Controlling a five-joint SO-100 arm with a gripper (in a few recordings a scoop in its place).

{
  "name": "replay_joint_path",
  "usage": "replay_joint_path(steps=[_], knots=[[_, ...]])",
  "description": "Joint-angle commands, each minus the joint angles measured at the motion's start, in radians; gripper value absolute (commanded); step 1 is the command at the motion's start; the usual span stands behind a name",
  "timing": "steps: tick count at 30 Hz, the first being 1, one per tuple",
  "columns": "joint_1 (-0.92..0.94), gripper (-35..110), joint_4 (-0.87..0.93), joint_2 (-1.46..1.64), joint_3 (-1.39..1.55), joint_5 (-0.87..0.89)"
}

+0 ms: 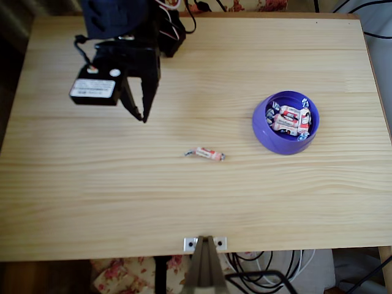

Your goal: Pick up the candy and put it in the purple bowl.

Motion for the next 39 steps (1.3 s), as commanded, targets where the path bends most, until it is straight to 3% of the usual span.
replay_joint_path(steps=[1,26,39], knots=[[0.011,1,0.002,0.012,-0.025,0.006],[0.008,1,-0.003,0.012,-0.032,0.083],[0.017,1,0.126,0.012,-0.305,0.198]])
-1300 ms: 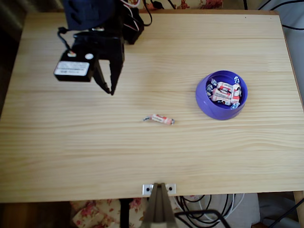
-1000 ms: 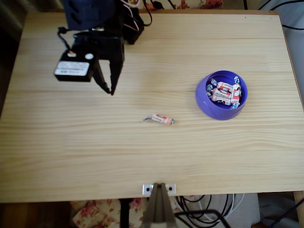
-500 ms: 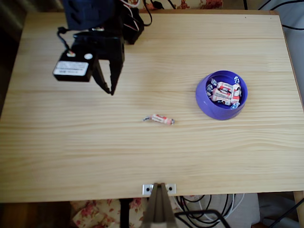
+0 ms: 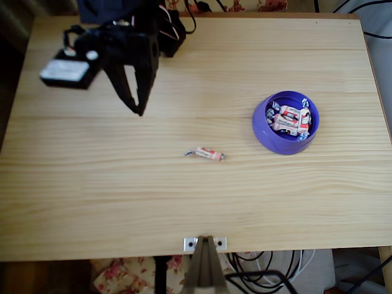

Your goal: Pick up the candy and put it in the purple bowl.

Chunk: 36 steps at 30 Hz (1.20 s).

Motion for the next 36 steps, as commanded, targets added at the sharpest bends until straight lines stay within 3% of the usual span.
replay_joint_path(steps=[1,8,19,29,36], knots=[[0.018,1,0.009,0.012,-0.163,0.026],[-0.051,1,0.003,-0.087,-0.305,0.021],[-0.132,1,0.138,-0.81,-0.933,-0.044],[-0.238,1,0.135,-0.79,-0.824,-0.103],[-0.351,1,-0.028,-0.905,-0.715,-0.222]])
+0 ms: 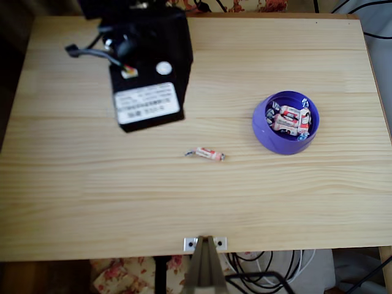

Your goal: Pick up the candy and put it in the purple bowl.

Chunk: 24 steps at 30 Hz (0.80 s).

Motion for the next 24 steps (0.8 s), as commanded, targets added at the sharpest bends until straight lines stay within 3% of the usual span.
replay_joint_path(steps=[1,14,24], knots=[[-0.074,1,-0.08,-0.051,0.008,-0.061],[-0.149,1,0.097,0.025,-0.002,-0.179],[-0.255,1,0.046,-0.095,-0.066,-0.379]])
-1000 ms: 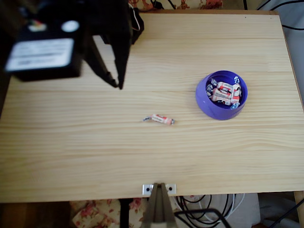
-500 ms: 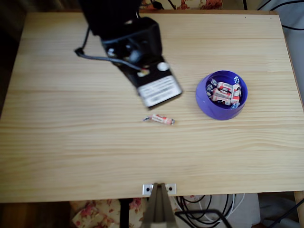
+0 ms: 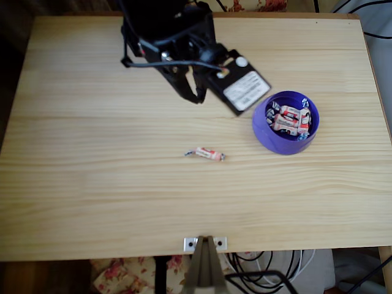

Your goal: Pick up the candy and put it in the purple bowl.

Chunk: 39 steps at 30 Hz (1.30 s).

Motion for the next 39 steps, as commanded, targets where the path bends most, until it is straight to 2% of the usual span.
replay_joint_path(steps=[1,4,7,10,16,20,24,31,39], knots=[[-0.055,1,-0.034,-0.074,-0.15,-0.101],[-0.037,1,-0.026,-0.201,-0.256,-0.17],[-0.02,0,0.078,-0.321,-0.453,-0.225],[-0.009,0,0.103,-0.379,-0.549,-0.229],[-0.009,0,0.021,-0.354,-0.379,-0.325],[0.0,1,-0.072,-0.373,-0.328,-0.33],[0.012,1,-0.156,-0.426,-0.296,-0.287],[0.049,7,-0.196,-0.476,-0.279,-0.252],[-0.025,12,-0.275,-0.54,-0.199,-0.178]])
